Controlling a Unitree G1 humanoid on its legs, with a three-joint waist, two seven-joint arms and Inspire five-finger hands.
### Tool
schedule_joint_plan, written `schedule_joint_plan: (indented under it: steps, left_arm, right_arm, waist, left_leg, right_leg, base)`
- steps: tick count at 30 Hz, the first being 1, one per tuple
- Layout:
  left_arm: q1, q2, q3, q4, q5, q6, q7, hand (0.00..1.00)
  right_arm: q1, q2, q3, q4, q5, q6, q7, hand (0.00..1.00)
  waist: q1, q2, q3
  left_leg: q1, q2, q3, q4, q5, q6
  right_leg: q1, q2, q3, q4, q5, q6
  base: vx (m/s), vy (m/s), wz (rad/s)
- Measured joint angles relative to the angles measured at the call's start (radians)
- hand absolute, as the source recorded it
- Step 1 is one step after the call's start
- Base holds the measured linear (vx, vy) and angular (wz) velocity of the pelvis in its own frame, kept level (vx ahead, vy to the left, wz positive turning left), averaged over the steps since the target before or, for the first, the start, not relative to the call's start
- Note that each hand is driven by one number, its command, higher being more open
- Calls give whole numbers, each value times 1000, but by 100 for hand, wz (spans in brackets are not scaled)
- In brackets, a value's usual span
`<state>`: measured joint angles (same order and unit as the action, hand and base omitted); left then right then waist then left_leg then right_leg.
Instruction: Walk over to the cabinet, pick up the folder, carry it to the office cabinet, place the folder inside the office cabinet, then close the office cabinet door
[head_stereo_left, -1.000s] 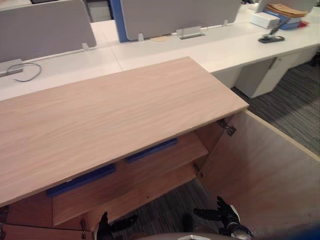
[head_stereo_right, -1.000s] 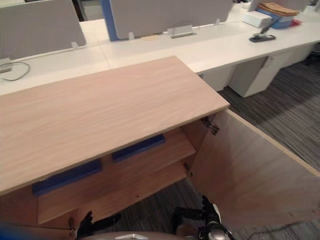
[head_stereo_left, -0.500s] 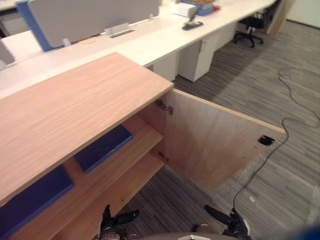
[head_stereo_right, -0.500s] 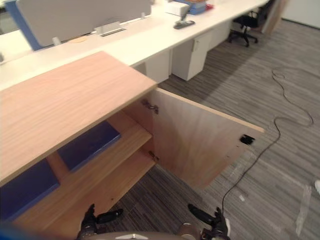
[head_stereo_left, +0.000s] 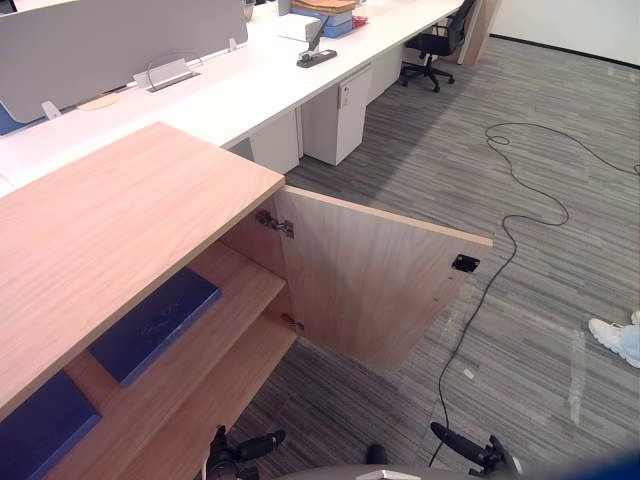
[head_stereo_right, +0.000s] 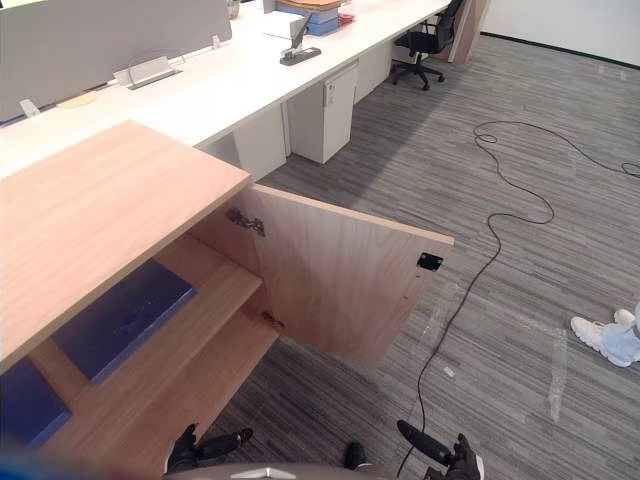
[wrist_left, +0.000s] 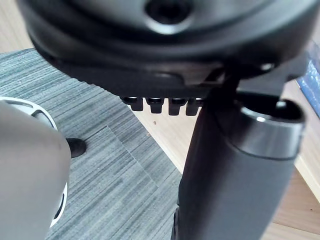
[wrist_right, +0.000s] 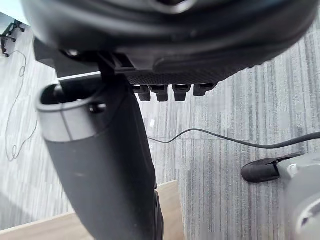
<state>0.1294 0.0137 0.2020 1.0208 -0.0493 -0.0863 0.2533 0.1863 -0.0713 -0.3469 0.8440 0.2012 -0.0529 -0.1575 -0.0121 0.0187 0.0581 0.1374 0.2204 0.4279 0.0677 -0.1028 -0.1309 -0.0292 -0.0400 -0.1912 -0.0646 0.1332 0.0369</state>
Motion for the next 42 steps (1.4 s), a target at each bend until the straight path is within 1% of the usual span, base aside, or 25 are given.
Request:
schedule_joint_plan:
  steps: [2,6,8,9,10,12,14,16,18,22,24,26,30,34,38,39,40,42]
  left_arm:
    - [12,2,0,-10,0,0,-2,100]
    - [17,20,2,-10,0,0,-18,100]
    - [20,24,15,-10,-1,0,-26,100]
    - [21,24,18,-10,-3,0,-27,100]
    - [26,30,29,-10,-20,0,-35,100]
    - [34,34,49,-9,-21,0,-40,100]
    - [54,42,59,-8,-22,0,-44,100]
    - [70,43,59,-4,-24,0,-44,100]
    - [90,46,59,-2,-37,0,-45,100]
    - [103,47,59,8,-62,0,-47,100]
    - [110,47,59,8,-69,0,-51,100]
    - [112,47,58,8,-76,0,-64,100]
    - [113,48,57,8,-81,0,-82,100]
    - [115,50,57,8,-98,0,-90,100]
    - [116,51,57,8,-98,-1,-95,100]
    - [116,51,57,8,-98,-1,-98,100]
    - [116,51,57,8,-98,-1,-98,100]
    - [116,51,56,8,-98,-1,-105,100]
  right_arm:
    - [-19,-7,-35,-78,-2,-1,-15,100]
    - [-68,-32,-79,-197,-3,-10,-47,100]
    - [-107,-63,-109,-240,-3,-23,-52,100]
    - [-116,-70,-113,-243,-4,-28,-55,100]
    - [-163,-109,-128,-243,-4,-42,-68,100]
    - [-213,-145,-145,-242,-3,-49,-83,100]
    - [-275,-199,-141,-226,-1,-59,-94,100]
    - [-315,-225,-139,-206,0,-68,-94,100]
    - [-362,-265,-92,-171,9,-80,-92,100]
    - [-409,-291,-1,-122,75,-87,-70,100]
    - [-410,-296,25,-108,124,-91,-44,100]
    - [-410,-317,75,-90,179,-91,5,100]
    - [-410,-344,141,-85,228,-92,60,100]
    - [-410,-370,225,-84,233,-100,109,100]
    - [-410,-382,271,-82,231,-103,132,100]
    - [-410,-402,301,-82,229,-102,143,100]
    - [-410,-405,305,-82,226,-102,147,100]
    - [-410,-442,333,-82,174,-101,164,100]
  waist:
    - [0,0,-6]
    - [2,-6,-10]
    - [3,-9,-11]
    - [3,-9,-11]
    - [5,-12,-13]
    - [5,-12,-14]
    - [6,-12,-14]
    - [8,-11,-15]
    - [11,-12,-14]
    - [17,-12,-14]
    - [18,-11,-15]
    - [14,-9,-15]
    - [11,-9,-14]
    - [9,-11,-13]
    - [5,-12,-12]
    - [5,-11,-12]
    - [5,-11,-12]
    - [5,-11,-12]
  left_leg:
    - [-2,-14,-2,-7,2,3]
    - [-2,-27,-11,-12,3,5]
    - [-7,-36,-25,-15,5,8]
    - [-7,-38,-27,-15,5,8]
    - [-9,-43,-34,-16,6,10]
    - [-13,-47,-48,-16,9,14]
    - [-17,-50,-60,-17,12,18]
    - [-17,-51,-65,-17,13,20]
    - [-20,-54,-78,-17,16,24]
    - [-21,-57,-84,-18,20,30]
    - [-21,-59,-86,-18,21,31]
    - [-21,-65,-88,-18,22,33]
    - [-22,-72,-100,-18,23,35]
    - [-22,-76,-120,-18,23,35]
    - [-23,-79,-136,-18,23,36]
    - [-25,-80,-137,-18,23,36]
    - [-25,-80,-137,-18,23,36]
    - [-34,-80,-138,-17,23,36]
  right_leg:
    - [4,-10,2,-20,15,4]
    - [5,-21,-1,-21,18,9]
    - [5,-31,-8,-21,19,11]
    - [5,-32,-10,-21,19,11]
    - [5,-37,-15,-21,19,12]
    - [6,-41,-25,-21,19,12]
    - [8,-45,-35,-20,20,12]
    - [11,-47,-40,-20,20,12]
    - [15,-51,-50,-20,20,13]
    - [14,-54,-53,-21,24,13]
    - [14,-56,-53,-21,26,13]
    - [11,-60,-50,-21,30,14]
    - [11,-65,-50,-23,33,15]
    - [11,-64,-49,-24,35,14]
    - [11,-63,-48,-24,36,13]
    - [9,-64,-48,-24,37,14]
    - [9,-64,-48,-24,37,14]
    - [0,-64,-45,-24,39,14]
  base:
    - [-51,28,1]
    - [-55,19,5]
    - [-38,16,10]
    - [-27,15,12]
    - [-18,10,10]
    - [-15,4,18]
    - [-22,1,18]
    - [-38,0,10]
    - [-54,-1,13]
    - [-68,-1,4]
    - [-75,2,0]
    - [-64,12,-4]
    - [-63,14,0]
    - [-48,6,-1]
    - [-45,7,-1]
    - [-43,12,0]
    - [-39,12,-1]
    - [-19,7,-1]
